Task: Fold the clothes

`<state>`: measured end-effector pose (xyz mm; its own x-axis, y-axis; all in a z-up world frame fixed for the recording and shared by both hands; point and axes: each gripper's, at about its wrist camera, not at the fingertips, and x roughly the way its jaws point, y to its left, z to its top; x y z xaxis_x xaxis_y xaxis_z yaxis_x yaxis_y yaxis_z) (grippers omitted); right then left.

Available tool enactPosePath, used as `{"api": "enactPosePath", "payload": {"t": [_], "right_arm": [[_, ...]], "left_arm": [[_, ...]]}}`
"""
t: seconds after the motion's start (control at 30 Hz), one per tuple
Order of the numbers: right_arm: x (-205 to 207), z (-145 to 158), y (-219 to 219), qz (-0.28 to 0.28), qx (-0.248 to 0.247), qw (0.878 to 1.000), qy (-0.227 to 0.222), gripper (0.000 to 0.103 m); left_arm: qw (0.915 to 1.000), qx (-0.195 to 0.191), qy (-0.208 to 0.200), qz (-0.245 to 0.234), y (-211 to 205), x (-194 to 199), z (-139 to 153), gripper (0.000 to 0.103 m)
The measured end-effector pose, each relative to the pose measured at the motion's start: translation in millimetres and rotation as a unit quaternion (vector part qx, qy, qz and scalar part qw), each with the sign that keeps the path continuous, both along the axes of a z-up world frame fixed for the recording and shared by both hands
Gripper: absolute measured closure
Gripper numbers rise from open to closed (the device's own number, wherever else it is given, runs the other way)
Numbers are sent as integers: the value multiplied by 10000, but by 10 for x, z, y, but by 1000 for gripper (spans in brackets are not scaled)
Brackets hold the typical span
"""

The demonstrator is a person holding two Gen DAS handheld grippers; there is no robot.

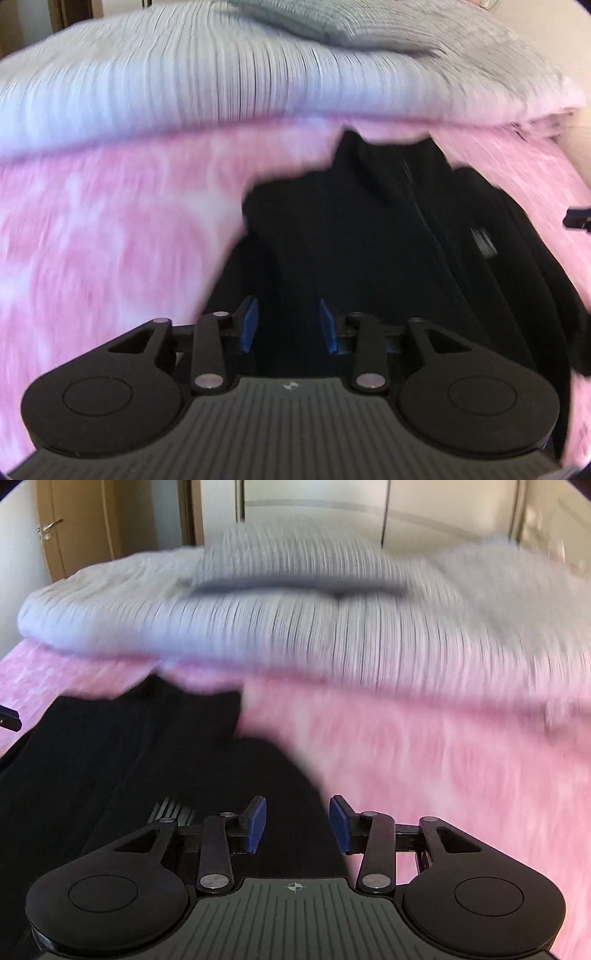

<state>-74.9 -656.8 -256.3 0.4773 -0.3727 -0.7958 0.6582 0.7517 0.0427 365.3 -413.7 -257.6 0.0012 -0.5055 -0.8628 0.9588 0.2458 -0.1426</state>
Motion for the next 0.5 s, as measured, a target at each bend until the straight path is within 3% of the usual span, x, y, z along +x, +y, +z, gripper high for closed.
{"api": "enactPosePath", "payload": {"t": [0.17, 0.23, 0.33, 0.5], "right_arm": [[-627, -23, 926, -237, 1485, 9885, -154, 59], [-749, -69, 1292, -106, 1949, 9807, -68, 57], [-878, -245, 1729, -166, 2658, 9639, 20, 55], [-777, -475, 2223, -60, 3282, 9446, -37, 52]], "left_arm": [[9954, 461, 559, -626, 1020, -573, 55, 57], [9895, 624, 803, -1023, 1294, -846, 41, 42], [9812, 911, 381, -1660, 1549, -1226, -56, 40], [9884, 792, 255, -1269, 1644, -1129, -238, 41]]}}
